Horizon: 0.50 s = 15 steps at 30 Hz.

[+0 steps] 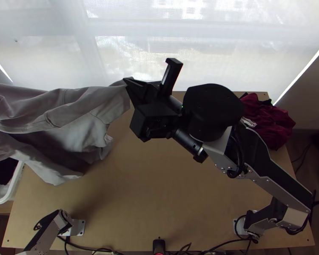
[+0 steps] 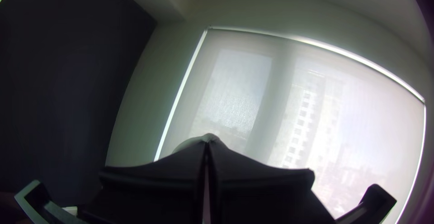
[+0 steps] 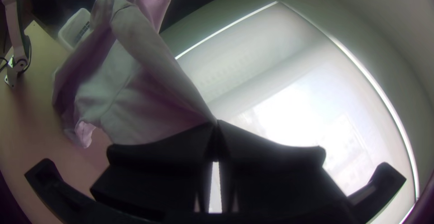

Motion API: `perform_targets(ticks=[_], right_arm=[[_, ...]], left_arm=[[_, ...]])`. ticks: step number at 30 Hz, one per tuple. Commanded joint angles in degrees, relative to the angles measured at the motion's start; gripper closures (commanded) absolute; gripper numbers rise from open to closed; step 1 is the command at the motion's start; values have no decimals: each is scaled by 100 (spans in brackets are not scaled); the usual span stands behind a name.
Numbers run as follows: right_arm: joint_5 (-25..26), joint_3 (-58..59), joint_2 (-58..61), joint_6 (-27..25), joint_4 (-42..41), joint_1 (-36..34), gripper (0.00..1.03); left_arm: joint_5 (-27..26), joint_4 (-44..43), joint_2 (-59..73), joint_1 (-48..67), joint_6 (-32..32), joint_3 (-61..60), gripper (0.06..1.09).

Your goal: Fold the t-shirt

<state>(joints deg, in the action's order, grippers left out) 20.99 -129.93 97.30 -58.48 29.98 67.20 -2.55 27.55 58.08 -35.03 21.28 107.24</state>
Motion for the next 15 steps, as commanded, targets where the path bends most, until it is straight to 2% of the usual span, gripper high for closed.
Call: perform_targets(ticks=[1,6,11,15], right_arm=[[89,-85,61,-23,-352,232,100],[344,-94,114,-129,-756,153,100],[467,134,-88,-129,-704,-436,100],[476,1075,-642,-111,-458,-805,100]], left_arm=[[-9,-180,54,-189,105,60,105],[0,-584,326,-180,254,95,105],[26,-742,862,321,509,-10,105],[219,-988,1363,1130,518,-248,105]])
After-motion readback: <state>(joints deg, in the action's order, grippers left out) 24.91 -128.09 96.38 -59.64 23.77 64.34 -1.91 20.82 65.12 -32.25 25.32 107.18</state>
